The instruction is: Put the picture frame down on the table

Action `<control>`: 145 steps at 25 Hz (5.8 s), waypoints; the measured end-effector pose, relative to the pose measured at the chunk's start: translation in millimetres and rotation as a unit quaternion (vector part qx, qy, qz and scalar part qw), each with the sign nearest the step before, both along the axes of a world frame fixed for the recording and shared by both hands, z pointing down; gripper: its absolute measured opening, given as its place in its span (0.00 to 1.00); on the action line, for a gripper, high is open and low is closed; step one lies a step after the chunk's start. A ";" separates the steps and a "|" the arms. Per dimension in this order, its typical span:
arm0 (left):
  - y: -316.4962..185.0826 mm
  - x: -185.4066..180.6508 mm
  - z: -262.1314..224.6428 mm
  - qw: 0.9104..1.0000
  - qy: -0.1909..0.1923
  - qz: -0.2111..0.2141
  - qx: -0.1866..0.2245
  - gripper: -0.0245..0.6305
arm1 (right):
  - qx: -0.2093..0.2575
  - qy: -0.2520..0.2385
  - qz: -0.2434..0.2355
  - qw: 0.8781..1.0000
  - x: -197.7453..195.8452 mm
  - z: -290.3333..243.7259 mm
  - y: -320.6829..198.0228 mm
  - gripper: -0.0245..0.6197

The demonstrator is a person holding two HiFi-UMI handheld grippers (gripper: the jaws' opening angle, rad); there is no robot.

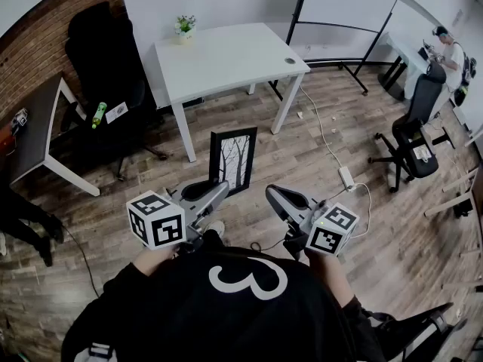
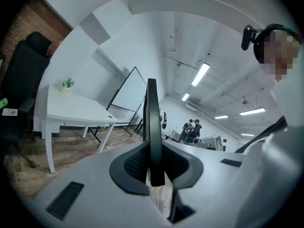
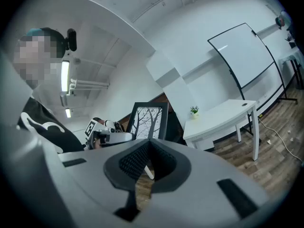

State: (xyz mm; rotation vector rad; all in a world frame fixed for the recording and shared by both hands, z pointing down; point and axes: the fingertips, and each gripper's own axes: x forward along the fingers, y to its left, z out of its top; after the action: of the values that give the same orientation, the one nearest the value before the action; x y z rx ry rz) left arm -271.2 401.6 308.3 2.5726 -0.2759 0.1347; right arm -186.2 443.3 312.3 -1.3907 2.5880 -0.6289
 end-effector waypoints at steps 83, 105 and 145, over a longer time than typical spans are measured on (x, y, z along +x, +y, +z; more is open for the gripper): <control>-355.9 224.8 67.0 0.996 -0.076 -0.041 -0.023 0.13 | -0.073 0.002 0.007 0.997 226.7 66.0 -360.4 0.07; -411.0 290.3 75.2 0.992 -0.094 -0.078 -0.021 0.13 | -0.079 -0.026 -0.016 0.996 301.3 82.1 -422.3 0.07; -672.0 281.6 149.9 0.968 -0.088 -0.159 -0.173 0.13 | -0.159 -0.005 -0.101 0.982 297.9 126.1 -699.0 0.07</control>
State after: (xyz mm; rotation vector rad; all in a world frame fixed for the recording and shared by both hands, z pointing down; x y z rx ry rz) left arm 10.5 -270.4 458.2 2.1417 -0.6666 0.2674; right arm 111.8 -255.7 438.4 -1.2005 2.7321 -1.1194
